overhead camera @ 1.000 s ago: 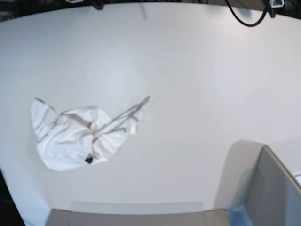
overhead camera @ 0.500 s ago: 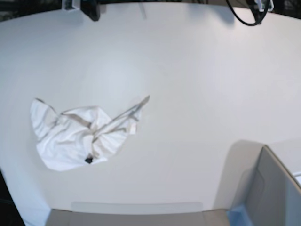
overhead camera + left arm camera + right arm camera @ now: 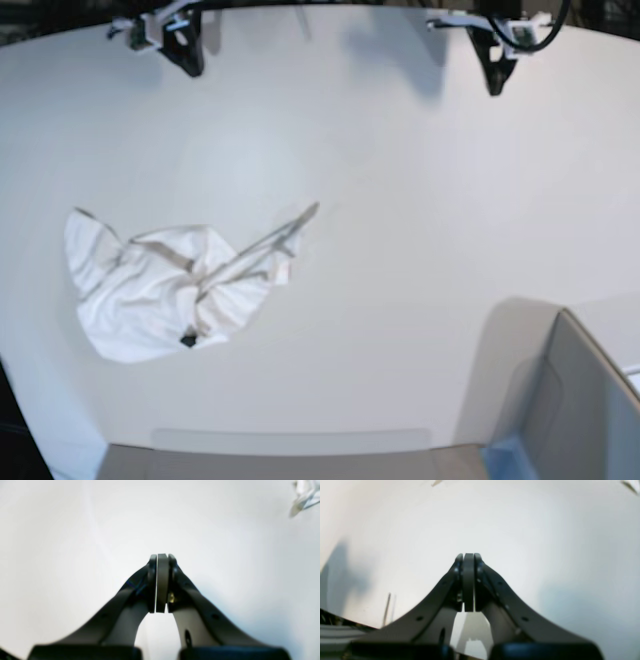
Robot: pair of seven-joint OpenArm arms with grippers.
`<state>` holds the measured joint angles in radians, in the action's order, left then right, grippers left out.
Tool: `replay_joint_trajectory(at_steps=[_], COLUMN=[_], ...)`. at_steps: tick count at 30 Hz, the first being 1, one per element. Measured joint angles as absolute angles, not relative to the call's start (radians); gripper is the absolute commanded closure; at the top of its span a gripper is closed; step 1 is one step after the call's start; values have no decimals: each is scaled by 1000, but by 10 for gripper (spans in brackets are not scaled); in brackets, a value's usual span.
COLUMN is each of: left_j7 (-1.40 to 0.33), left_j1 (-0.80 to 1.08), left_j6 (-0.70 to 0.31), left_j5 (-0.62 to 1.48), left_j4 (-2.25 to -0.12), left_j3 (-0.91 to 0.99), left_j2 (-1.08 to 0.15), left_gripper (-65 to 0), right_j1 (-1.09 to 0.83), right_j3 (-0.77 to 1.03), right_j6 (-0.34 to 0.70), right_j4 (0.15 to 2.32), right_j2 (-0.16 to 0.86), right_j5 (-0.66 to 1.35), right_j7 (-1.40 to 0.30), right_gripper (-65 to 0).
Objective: Layout the t-shirt on the table in an organized manner, then fold the t-shirt properly
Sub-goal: 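Lower both grippers toward the crumpled white t-shirt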
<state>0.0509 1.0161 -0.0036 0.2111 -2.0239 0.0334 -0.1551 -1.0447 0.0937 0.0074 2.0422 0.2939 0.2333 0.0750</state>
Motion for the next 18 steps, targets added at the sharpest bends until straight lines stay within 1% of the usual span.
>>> replay_joint_trajectory(at_steps=[10,15,16,18], left_j7=[44,35,33,32], left_j1=[906,859,848,831], left_j6=[-2,-3,-3,0], left_j5=[212,211,211,211], left_j4=[-2024,-2023,-2022,-2022], left_j3=[-12,-12,-12,-12], left_j2=[-155,-155,-156,-158], left_gripper=[-3,-3,-3,-3], right_j1=[-968,-918,-909,-893], right_j3=[90,88,79,47], right_j6=[9,10,7,5], right_j4=[2042,2042,2042,2042], right_j2=[315,310,310,310], right_j5=[233,233,233,233], right_j7=[68,68,68,68], right_gripper=[-3,-4,-9,-43])
